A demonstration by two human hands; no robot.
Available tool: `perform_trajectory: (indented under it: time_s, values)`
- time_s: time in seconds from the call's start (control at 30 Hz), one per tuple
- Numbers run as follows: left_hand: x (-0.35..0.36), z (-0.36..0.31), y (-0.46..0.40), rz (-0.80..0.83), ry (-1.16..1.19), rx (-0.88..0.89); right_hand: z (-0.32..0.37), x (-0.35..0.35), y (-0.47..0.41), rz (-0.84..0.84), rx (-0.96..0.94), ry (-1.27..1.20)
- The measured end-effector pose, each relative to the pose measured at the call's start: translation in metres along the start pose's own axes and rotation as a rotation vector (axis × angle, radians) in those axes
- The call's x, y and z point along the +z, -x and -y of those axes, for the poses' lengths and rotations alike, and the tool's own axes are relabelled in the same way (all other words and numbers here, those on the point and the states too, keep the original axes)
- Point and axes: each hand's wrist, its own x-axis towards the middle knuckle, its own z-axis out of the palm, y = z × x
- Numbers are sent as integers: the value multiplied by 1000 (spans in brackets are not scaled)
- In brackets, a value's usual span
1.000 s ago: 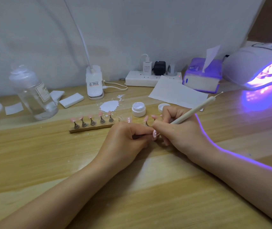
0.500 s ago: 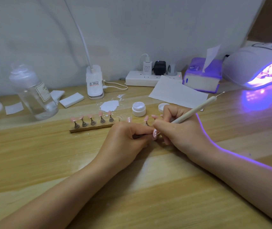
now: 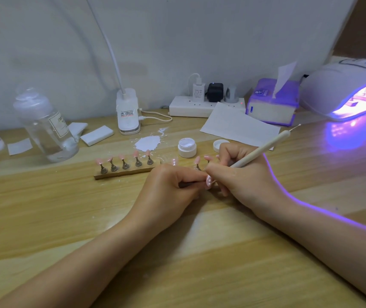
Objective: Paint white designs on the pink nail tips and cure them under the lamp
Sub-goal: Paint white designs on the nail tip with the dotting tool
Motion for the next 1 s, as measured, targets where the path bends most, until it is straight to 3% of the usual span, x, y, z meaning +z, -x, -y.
perform_trajectory:
  time_s: [1.0]
  values:
    - [1, 0, 0, -17, 33, -14, -1, 0, 0, -16, -5, -4]
